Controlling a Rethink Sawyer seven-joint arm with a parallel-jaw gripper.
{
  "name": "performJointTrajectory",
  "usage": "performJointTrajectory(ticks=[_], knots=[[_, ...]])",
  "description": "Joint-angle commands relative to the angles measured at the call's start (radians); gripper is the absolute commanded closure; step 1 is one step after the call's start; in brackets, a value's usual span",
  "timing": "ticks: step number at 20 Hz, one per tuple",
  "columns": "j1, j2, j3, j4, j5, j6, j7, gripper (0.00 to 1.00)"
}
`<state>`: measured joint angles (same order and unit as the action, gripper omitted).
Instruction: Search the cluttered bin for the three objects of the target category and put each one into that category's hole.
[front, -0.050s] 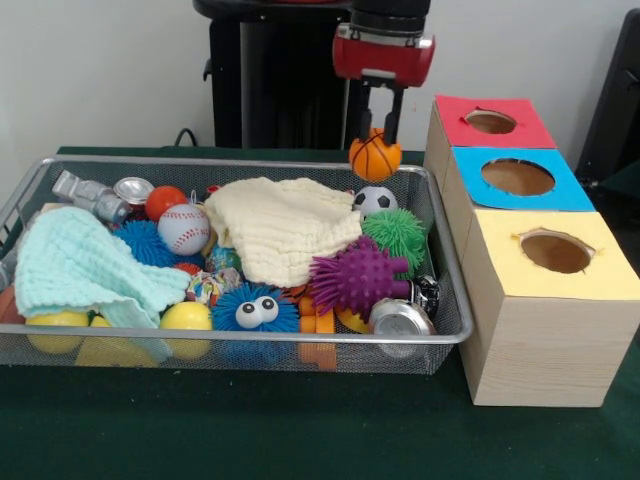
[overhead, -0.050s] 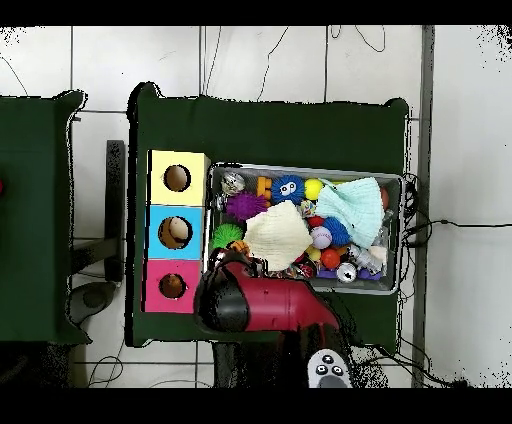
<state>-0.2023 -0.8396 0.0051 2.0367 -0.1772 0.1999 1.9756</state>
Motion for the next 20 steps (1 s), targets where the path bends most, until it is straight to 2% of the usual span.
performJointTrajectory(ticks=[1, 2, 3, 13, 16, 20], knots=[[-0.034, 0.067, 0.049, 0.048, -0.068, -0.054, 0.062, 1.0], [-0.035, 0.068, 0.05, 0.045, -0.069, -0.05, 0.062, 1.0], [-0.036, 0.069, 0.054, 0.041, -0.074, -0.048, 0.063, 0.0], [-0.096, 0.075, 0.088, 0.027, -0.093, -0.039, 0.023, 0.0], [-0.118, 0.063, 0.095, -0.008, -0.108, 0.005, -0.016, 0.0], [-0.209, 0.05, 0.149, -0.05, -0.152, 0.046, -0.102, 0.0]])
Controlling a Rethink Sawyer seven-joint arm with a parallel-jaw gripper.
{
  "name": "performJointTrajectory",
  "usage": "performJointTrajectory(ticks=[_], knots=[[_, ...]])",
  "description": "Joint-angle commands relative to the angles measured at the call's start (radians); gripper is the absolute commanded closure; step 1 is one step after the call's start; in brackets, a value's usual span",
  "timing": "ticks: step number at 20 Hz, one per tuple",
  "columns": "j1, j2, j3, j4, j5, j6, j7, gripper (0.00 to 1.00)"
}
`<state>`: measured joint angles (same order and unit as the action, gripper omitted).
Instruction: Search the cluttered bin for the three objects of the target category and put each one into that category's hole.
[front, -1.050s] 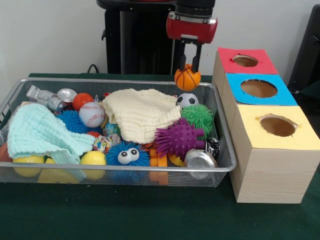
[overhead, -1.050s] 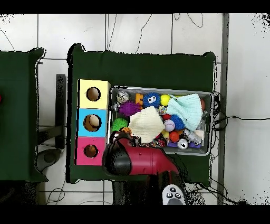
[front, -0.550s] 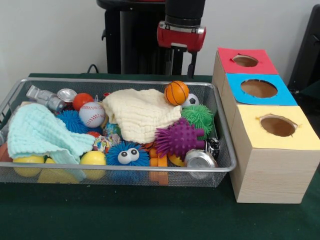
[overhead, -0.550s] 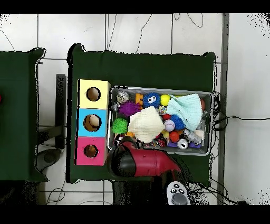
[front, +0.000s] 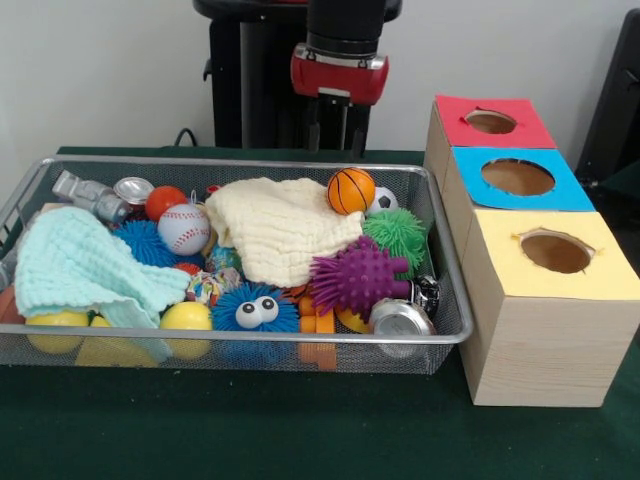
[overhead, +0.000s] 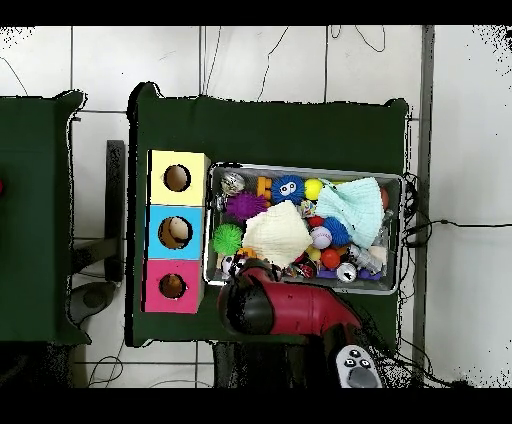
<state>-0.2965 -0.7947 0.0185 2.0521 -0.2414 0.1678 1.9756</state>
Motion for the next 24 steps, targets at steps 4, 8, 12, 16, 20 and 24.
performJointTrajectory(ticks=[4, 8, 12, 16, 20, 24], knots=[[-0.194, 0.018, 0.179, -0.086, -0.136, 0.079, -0.14, 0.0], [-0.262, 0.035, 0.228, -0.094, -0.192, 0.072, -0.149, 0.0], [-0.316, 0.07, 0.265, -0.117, -0.245, 0.059, -0.158, 0.0], [-0.374, 0.094, 0.31, -0.144, -0.292, 0.073, -0.176, 0.0], [-0.42, 0.116, 0.357, -0.175, -0.319, 0.103, -0.195, 0.0], [-0.483, 0.154, 0.428, -0.228, -0.344, 0.163, -0.244, 0.0]])
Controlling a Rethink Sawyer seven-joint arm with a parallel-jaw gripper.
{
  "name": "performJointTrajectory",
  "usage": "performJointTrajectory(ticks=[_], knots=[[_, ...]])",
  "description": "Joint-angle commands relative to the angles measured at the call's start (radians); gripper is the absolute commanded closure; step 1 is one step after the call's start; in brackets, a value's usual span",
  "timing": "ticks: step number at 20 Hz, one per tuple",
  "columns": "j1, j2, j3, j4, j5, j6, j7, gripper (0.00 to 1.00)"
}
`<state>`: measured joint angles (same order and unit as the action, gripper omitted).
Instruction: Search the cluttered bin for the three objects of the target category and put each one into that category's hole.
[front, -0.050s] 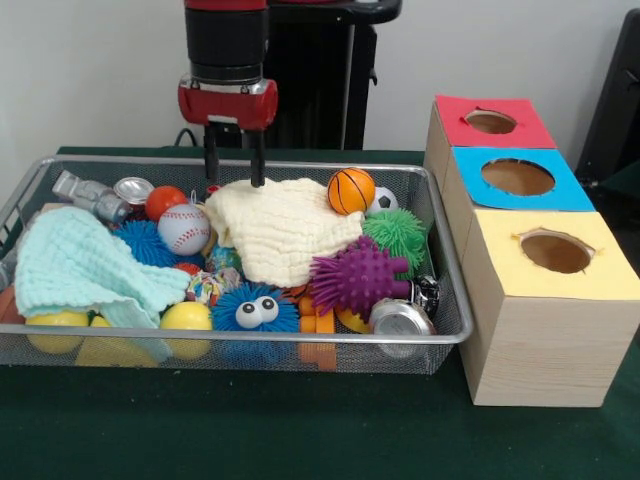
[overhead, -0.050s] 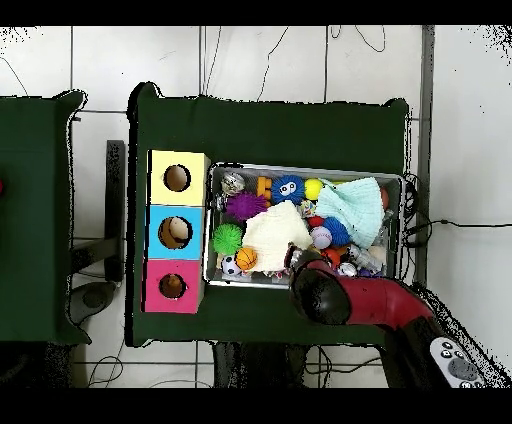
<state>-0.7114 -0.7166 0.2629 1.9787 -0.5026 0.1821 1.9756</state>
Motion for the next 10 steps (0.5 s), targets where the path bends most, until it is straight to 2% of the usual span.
performJointTrajectory(ticks=[1, 10], knots=[[-0.079, 0.081, 0.197, -0.164, -0.088, 0.162, -0.253, 0.0], [-0.156, 0.091, 0.304, -0.232, -0.103, 0.315, -0.33, 0.0]])
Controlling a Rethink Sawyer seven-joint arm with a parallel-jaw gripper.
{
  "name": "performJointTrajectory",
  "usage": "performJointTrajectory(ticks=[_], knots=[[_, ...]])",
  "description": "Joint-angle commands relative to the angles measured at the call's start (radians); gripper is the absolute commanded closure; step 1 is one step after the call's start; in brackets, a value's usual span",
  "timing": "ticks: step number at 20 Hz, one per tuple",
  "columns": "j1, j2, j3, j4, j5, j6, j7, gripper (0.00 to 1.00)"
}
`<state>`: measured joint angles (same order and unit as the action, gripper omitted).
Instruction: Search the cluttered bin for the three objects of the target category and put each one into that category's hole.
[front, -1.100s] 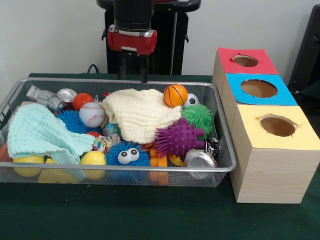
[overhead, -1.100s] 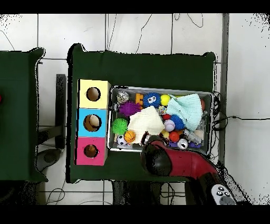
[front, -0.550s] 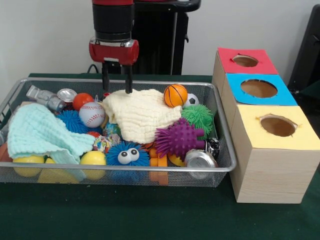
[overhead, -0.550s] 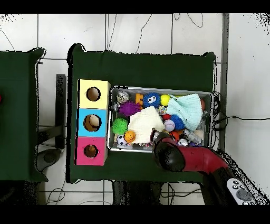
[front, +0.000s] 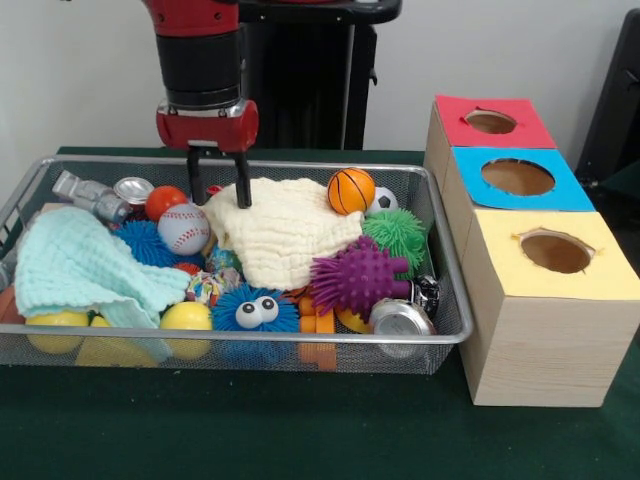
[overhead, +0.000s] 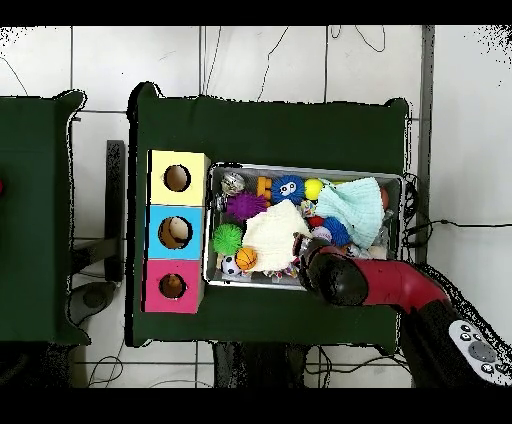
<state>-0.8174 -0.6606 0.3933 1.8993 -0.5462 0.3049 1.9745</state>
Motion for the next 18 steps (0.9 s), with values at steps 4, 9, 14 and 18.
performJointTrajectory(ticks=[4, 9, 14, 18], knots=[[-0.08, 0.028, 0.215, -0.171, -0.065, 0.253, -0.359, 0.0], [-0.108, 0.015, 0.253, -0.201, -0.059, 0.339, -0.399, 0.0], [-0.125, -0.005, 0.285, -0.232, -0.048, 0.425, -0.439, 0.0], [-0.134, -0.013, 0.299, -0.254, -0.048, 0.461, -0.459, 0.0]])
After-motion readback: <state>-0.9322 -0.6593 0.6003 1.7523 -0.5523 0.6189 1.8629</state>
